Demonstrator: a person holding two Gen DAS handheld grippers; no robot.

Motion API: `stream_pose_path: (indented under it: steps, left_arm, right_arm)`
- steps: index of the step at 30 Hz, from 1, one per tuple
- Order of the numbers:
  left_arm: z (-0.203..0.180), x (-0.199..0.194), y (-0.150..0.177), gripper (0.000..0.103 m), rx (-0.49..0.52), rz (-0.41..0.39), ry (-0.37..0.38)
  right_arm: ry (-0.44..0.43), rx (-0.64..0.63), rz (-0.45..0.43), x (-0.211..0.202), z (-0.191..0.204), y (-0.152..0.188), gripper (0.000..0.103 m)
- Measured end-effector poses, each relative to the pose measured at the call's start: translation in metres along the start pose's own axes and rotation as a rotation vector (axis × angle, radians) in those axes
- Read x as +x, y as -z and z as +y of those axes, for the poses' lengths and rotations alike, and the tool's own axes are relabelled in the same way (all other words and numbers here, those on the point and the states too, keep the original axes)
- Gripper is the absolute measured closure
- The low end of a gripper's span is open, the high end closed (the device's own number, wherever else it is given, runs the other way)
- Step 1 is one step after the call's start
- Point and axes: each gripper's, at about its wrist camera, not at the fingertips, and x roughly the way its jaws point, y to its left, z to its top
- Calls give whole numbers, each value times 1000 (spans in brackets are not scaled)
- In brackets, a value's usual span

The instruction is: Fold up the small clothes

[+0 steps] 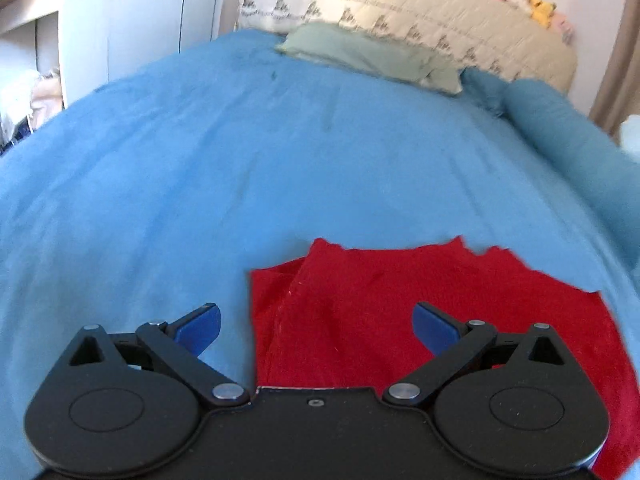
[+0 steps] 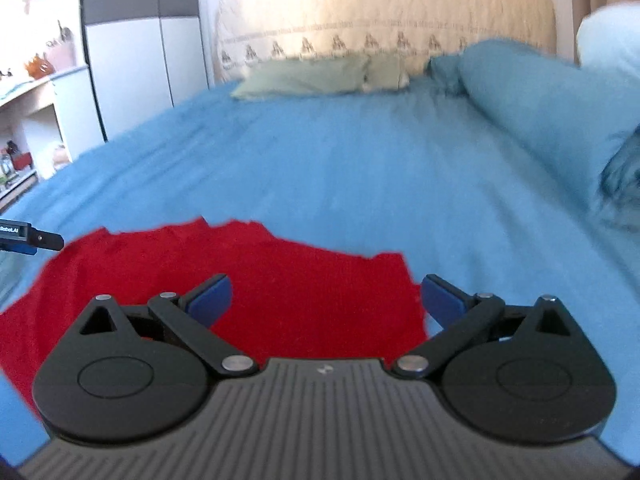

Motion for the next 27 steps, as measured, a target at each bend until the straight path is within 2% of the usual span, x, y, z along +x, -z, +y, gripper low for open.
stream_pose_path:
  steps: [2,6,9,11,12,15,19,24,27]
  left_arm:
    - [-8,-24,7,0,14,-8,10]
    - [-34,-77,31,0,77,-60,27]
    - [-58,-109,50,0,165,-125,-36]
    - [-70,-120,64,0,208,-140,-81]
    - [-74,-122,71,0,217,-132,-80]
    - [-79,-116,88,0,172,-72,-21]
    - [-87,-100,104,0,110,-15,21]
    - [-96,-93,116,0,85,-32,36]
    - [-100,-86,118,0,91,-9,44]
  right_arm:
    - [33,-23,-25,-30,4,-2,0]
    - [145,-198,-18,-84,26,7,0]
    - [158,-215,20,-112,34,14,0]
    - [158,-165,69,-125,33,20,0]
    - [160,-124,93,-129,32,24,0]
    - [139,8,178,-135,25,46,0]
    - [129,135,256,-119,19,82,0]
    - [127,322,223,-98,2,113,0]
    - [114,470,193,-89,-15,128,0]
